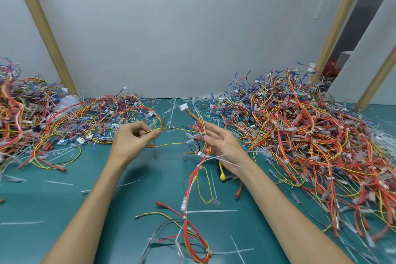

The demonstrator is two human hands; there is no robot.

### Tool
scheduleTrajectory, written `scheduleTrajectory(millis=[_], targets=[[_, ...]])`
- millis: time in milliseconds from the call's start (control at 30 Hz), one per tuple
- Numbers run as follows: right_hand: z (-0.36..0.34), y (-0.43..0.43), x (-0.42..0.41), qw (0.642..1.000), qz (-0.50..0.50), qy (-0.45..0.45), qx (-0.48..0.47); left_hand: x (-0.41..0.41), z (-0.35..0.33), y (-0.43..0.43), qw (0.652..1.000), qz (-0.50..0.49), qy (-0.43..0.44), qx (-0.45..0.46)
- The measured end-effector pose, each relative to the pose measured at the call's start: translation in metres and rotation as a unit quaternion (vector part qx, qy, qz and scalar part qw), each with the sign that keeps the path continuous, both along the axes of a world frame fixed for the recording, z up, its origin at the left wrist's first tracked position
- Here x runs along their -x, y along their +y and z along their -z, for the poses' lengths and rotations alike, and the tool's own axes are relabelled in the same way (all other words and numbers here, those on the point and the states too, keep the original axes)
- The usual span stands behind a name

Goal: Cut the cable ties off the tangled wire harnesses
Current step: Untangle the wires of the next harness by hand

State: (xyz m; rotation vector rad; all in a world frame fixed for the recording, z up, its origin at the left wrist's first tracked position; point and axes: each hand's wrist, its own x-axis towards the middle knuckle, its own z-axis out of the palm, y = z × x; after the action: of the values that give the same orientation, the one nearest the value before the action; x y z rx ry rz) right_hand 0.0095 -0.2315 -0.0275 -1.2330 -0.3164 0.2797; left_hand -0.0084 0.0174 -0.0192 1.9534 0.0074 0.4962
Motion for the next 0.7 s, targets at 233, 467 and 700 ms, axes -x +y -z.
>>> scheduleTrajectory(millis=[233, 467, 700], targets=[[0.001, 0.001, -0.002, 1.0, 0.006, -0.016, 0.013, 0.003, -0.012, -0.001, 0.993, 0.055, 0.014, 0.107], [0.0, -0.002, -0.001, 1.0, 0.02, 0.006, -0.023, 0.006, -0.007, 0.006, 0.989, -0.049, 0.006, -0.138], [-0.006, -0.004, 0.002, 0.992, -0.011, 0.068, -0.106, 0.003, -0.003, 0.016, 0.998, 0.023, 0.019, 0.06]])
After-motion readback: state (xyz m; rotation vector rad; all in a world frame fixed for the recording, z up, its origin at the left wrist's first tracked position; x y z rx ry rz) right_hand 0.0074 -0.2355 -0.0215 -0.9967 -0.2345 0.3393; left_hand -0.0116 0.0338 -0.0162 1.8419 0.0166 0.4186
